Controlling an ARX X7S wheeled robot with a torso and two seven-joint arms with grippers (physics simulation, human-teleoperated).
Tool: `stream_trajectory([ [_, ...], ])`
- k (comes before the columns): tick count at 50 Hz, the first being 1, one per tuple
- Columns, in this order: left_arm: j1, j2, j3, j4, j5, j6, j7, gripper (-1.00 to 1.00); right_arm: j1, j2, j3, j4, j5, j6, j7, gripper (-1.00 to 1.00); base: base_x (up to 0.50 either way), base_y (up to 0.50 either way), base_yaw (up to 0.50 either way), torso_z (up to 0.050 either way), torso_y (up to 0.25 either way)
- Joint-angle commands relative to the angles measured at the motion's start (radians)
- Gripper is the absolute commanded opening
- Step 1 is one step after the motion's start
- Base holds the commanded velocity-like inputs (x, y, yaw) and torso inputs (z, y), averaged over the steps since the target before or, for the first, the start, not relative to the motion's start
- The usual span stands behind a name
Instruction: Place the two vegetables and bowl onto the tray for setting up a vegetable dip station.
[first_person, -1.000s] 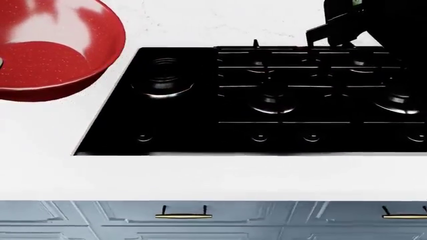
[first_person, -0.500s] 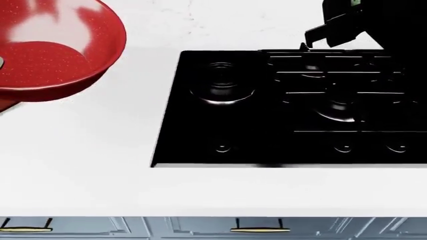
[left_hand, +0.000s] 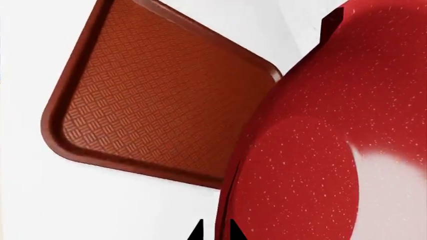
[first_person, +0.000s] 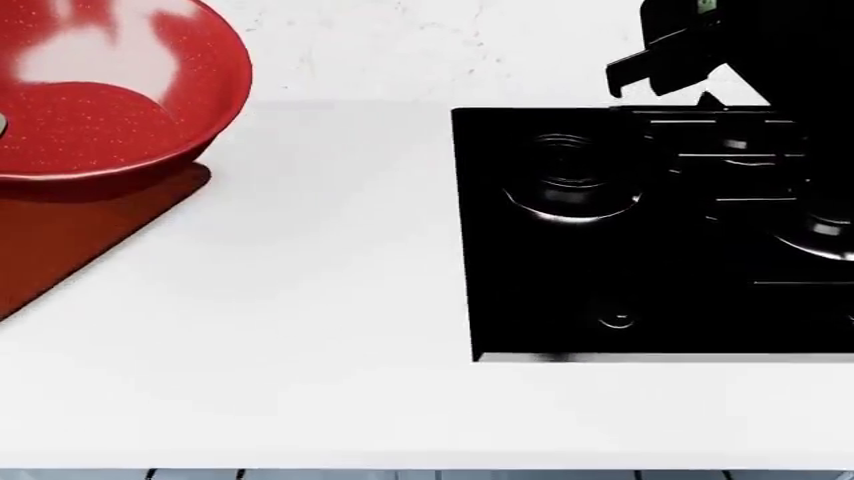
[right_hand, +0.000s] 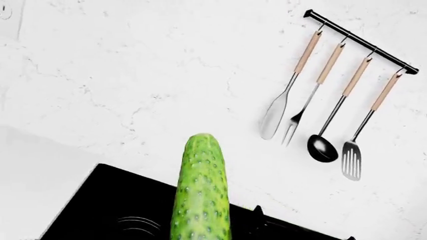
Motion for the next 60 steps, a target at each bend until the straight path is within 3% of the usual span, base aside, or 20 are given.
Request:
stream_trajectory([
  [1, -0.004, 0.001, -0.003, -0.002, 0.006, 0.001, 0.0, -1.0, 0.008, -0.001, -0.002, -0.002, -0.01, 0.004, -0.001, -1.0, 0.09, 0.5, 0.0, 0.015, 0.0],
  [41, 0.0, 0.03, -0.012, 0.038, -0.025, 0.008, 0.004, -1.0, 0.006, 0.005, -0.008, -0.029, -0.029, -0.034, -0.043, -1.0, 0.1, 0.5, 0.0, 0.0, 0.001],
  [60, -0.005, 0.017, -0.003, 0.153, -0.025, 0.073, 0.0, -1.0, 0.003, 0.013, -0.006, -0.022, -0.038, -0.048, -0.04, -1.0, 0.0, 0.0, 0.0, 0.0, 0.001],
])
